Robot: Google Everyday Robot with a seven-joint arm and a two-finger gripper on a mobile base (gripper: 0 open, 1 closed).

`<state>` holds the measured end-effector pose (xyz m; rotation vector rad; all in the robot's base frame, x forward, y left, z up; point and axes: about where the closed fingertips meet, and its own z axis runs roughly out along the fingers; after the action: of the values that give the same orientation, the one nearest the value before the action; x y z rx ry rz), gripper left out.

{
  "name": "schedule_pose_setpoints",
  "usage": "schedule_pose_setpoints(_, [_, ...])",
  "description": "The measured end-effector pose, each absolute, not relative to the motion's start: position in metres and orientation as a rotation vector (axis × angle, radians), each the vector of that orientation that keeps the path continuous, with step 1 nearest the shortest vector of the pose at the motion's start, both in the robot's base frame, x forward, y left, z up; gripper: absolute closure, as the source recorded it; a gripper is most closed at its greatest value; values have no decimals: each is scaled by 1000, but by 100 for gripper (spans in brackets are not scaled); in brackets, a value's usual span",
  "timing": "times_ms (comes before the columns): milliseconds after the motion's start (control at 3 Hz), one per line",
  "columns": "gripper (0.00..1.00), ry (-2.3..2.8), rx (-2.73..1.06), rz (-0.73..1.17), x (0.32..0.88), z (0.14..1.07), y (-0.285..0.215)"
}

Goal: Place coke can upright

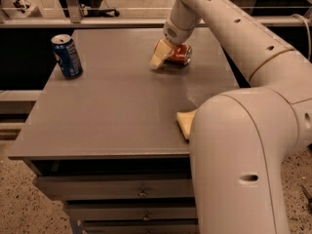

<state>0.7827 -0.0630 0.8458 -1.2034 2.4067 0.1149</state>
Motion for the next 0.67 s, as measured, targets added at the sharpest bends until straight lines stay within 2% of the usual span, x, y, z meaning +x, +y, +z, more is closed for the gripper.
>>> schedule_pose_setpoints(667, [64,2379,-1261,86,782,857,-49])
